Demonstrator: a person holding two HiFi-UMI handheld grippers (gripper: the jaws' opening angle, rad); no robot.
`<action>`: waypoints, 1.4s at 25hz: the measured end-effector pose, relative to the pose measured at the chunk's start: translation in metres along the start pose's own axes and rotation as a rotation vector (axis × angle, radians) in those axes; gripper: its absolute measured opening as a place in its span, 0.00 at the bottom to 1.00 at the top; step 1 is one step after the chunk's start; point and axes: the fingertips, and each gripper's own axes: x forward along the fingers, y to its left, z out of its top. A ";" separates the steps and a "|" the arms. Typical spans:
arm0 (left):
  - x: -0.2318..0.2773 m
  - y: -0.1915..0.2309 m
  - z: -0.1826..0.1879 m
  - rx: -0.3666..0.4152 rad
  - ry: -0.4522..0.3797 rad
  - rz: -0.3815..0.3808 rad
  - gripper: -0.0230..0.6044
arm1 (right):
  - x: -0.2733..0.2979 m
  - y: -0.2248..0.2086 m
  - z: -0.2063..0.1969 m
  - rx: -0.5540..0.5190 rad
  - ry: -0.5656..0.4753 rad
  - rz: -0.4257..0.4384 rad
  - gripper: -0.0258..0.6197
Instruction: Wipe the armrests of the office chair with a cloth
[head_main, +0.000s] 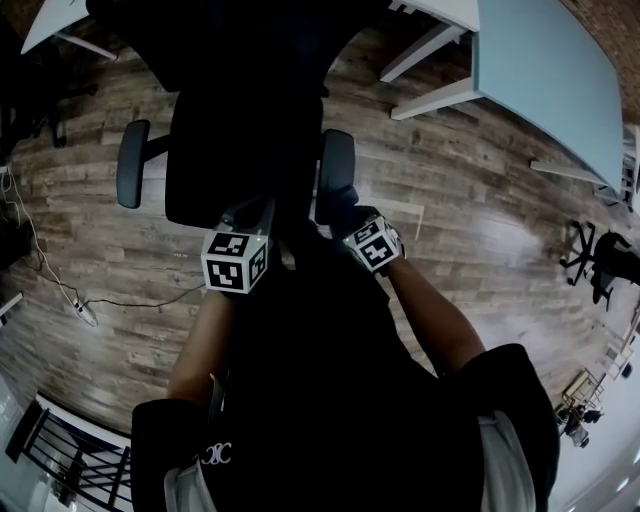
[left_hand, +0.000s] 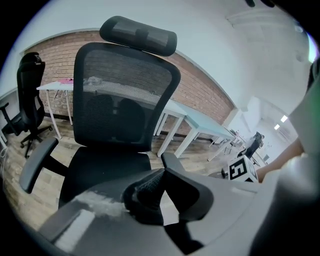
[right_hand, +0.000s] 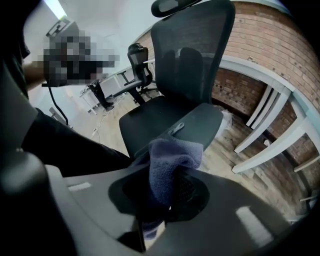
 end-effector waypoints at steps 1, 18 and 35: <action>0.001 -0.001 0.000 0.002 0.002 -0.003 0.05 | 0.000 0.007 -0.001 -0.006 0.005 0.015 0.14; -0.008 0.010 -0.011 -0.058 -0.006 0.032 0.05 | 0.027 -0.031 0.062 0.120 -0.041 0.023 0.14; -0.035 0.067 -0.024 -0.118 -0.002 0.035 0.05 | 0.038 -0.119 0.121 0.431 -0.160 -0.326 0.15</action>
